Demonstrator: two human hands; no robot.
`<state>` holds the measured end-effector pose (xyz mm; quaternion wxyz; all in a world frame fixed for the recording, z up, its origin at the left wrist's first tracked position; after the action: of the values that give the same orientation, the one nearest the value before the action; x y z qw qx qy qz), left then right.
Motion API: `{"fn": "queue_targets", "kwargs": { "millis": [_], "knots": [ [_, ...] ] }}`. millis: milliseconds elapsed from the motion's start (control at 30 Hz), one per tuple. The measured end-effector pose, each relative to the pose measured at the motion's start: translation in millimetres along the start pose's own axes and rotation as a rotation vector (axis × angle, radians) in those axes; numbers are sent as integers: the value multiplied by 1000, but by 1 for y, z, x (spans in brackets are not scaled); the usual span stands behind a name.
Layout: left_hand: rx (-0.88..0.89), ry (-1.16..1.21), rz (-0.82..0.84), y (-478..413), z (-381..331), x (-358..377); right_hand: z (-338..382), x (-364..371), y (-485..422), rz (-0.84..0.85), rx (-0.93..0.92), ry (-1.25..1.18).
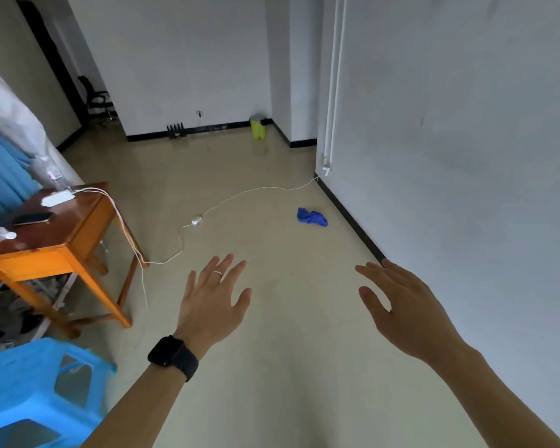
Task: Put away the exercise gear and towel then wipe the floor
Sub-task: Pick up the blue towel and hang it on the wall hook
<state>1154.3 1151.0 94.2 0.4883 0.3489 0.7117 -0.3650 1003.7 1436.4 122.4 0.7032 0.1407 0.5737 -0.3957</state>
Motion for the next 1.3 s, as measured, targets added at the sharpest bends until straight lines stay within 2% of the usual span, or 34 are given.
{"fn": "queue_targets", "kwargs": {
  "millis": [233,567,800,1033,1300],
  "knots": [
    [-12,-40,17,-133,83,24,14,55,-178,-53,-46,-32],
    [-36,-54,-63,-355,181,8,42,143,-425,15,-96,-64],
    [-29,-53,-62,-518,266,33,54,222,-583,22,-90,-52],
    [64,-46,1,-713,333,58,53,283,-737,63,57,-11],
    [216,6,178,-898,345,126,14,339,-855,123,275,-1]
  ]
}}
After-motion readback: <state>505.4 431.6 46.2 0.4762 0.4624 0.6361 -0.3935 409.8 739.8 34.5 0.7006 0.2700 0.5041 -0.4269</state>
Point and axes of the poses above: each hand's wrist, its own y-axis away from the middle knuckle, its own x-axis out of the palm, z = x × y, the point moved 3 cm from there along -y, towards the middle knuckle, and after that the axes turned 3 degrees about y, right-handed, at the moved point
